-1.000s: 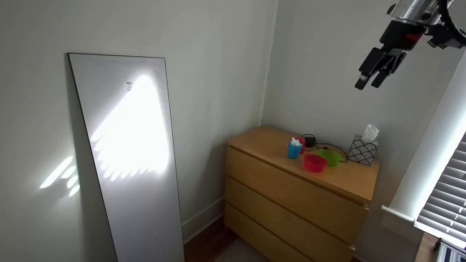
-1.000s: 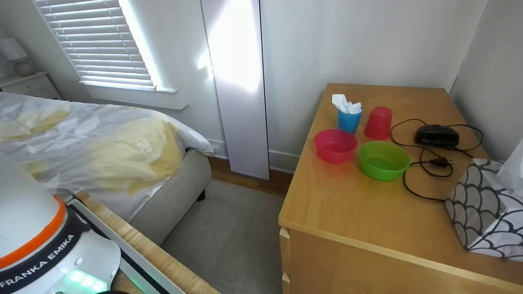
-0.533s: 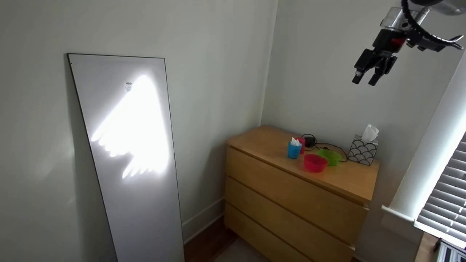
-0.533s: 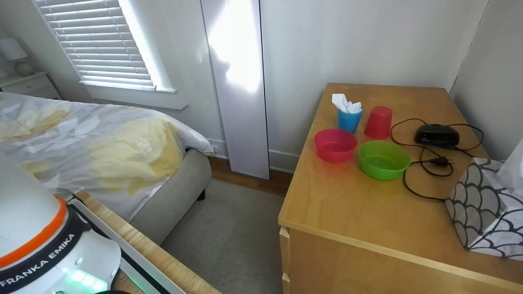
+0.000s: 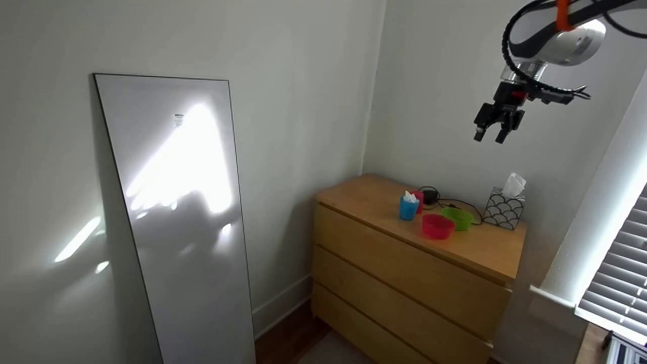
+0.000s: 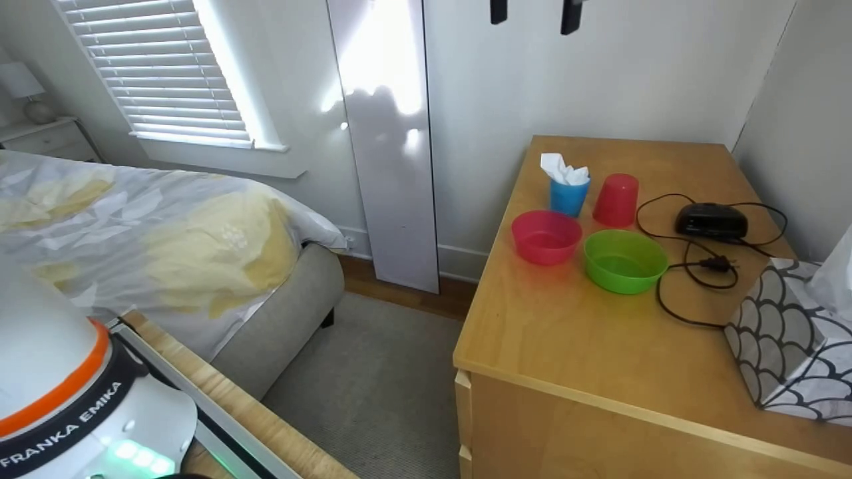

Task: Move the pink and green bowls to the left

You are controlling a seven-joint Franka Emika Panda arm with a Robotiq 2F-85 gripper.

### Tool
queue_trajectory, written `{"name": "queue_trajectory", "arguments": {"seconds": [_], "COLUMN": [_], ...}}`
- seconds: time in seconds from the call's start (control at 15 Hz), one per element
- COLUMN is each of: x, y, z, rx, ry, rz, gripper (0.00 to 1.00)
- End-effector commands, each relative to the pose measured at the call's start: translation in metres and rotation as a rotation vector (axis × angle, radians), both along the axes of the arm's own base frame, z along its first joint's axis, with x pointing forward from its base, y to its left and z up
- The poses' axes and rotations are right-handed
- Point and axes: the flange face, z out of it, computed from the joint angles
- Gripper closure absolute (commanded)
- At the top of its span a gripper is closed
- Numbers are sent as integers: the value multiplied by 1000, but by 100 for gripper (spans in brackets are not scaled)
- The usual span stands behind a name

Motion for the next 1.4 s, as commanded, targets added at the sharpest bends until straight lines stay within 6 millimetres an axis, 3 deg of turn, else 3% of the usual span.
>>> {"name": "queue_trajectory", "arguments": {"seconds": [0.0, 0.33, 0.4, 0.53, 0.87, 1.33], "x": [34, 70, 56, 64, 68, 92], "y": [-41, -71, -60, -62, -64, -83], "z": [-37, -89, -76, -87, -82, -175], "rx": [-3, -59, -56, -57, -91, -111], "ry": [4, 104, 57, 73, 60, 191], "rz": [-24, -53, -51, -50, -40, 27], "gripper": [0, 0, 0, 0, 0, 0]}}
